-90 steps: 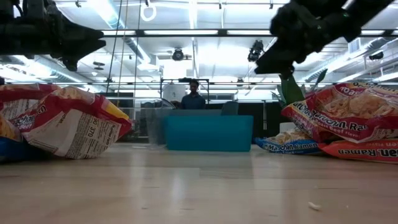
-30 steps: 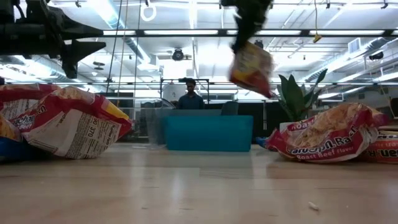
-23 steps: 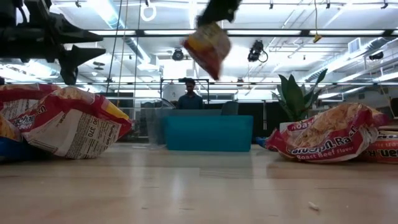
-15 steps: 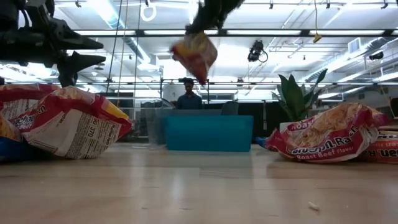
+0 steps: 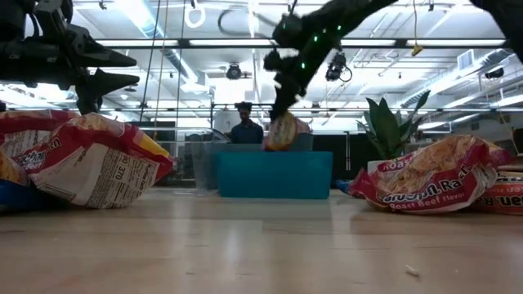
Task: Sort Maruchan noodles
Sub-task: Put the red noodle pack into the green bin
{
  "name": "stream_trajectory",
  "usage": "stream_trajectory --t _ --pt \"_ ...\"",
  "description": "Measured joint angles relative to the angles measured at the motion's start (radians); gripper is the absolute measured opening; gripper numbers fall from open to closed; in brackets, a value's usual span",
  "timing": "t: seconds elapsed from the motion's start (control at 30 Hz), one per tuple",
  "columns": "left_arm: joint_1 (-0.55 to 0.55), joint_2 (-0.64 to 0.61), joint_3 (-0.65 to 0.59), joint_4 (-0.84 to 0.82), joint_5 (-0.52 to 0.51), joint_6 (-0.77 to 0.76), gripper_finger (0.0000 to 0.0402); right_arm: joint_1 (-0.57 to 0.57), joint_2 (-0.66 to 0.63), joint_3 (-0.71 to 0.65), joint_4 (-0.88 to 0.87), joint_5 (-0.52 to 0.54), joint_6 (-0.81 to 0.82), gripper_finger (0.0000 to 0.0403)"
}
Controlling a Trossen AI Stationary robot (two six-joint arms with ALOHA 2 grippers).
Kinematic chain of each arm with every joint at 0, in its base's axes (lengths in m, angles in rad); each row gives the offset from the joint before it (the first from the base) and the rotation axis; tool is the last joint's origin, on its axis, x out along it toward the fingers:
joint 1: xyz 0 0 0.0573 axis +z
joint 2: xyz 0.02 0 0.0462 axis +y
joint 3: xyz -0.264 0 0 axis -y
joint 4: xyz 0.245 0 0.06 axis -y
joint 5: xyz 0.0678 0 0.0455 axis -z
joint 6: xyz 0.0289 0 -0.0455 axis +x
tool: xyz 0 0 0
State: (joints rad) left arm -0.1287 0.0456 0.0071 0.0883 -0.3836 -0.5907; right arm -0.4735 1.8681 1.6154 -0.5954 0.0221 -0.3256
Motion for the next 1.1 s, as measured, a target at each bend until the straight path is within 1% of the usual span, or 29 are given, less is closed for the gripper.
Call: stream_trajectory --t 0.1,0.17,0.23,0.3,0.4,0.47,0.53,0.6,0.7,0.73,0.83,0.9,1.1 --pt "0.000 0.000 0.000 0.000 0.000 0.000 0.0142 -0.019 0.046 -0.001 -0.006 -0.051 0.018 0.0031" --pt "0.000 0.000 0.000 0.000 0.000 0.007 0.0142 -0.023 0.069 -0.001 -0.006 -0.062 0.023 0.0051" --pt "0.000 0.000 0.000 0.000 0.000 0.008 0.0142 -0.021 0.079 0.000 -0.010 -0.042 0.021 0.0074" --pt "0.000 0.000 0.000 -0.001 0.000 0.008 0.0142 -0.010 0.077 0.007 -0.019 0.000 0.021 0.0096" --pt "0.000 0.000 0.000 0.001 0.000 0.010 0.0142 0.017 0.045 0.028 -0.052 0.060 0.040 0.0123" --pt "0.000 0.000 0.000 0.002 -0.001 0.030 0.0142 0.044 0.012 0.039 -0.074 0.054 0.067 0.0134" --pt "0.002 0.000 0.000 0.012 -0.001 0.097 0.0142 0.076 -0.018 0.039 -0.117 -0.004 0.109 0.0139" --pt "0.003 0.000 0.000 0.044 -0.020 0.220 0.0142 0.113 -0.035 0.039 -0.181 -0.061 0.143 0.0140" --pt "0.003 0.000 0.000 0.088 -0.084 0.485 0.0142 0.178 -0.041 0.039 -0.317 -0.071 0.184 0.0140" --pt "0.003 0.000 0.000 0.085 -0.093 0.538 0.0142 0.198 -0.041 0.037 -0.359 -0.065 0.197 0.0140" --pt "0.003 0.000 0.000 0.086 -0.095 0.595 0.0142 0.260 -0.041 0.001 -0.415 -0.041 0.228 0.0140" --pt "0.003 0.000 0.000 0.088 -0.095 0.602 0.0142 0.297 -0.039 -0.034 -0.437 -0.041 0.251 0.0140" --pt "0.003 0.000 0.000 0.097 -0.095 0.596 0.0142 0.418 -0.039 -0.118 -0.409 -0.041 0.309 0.0139"
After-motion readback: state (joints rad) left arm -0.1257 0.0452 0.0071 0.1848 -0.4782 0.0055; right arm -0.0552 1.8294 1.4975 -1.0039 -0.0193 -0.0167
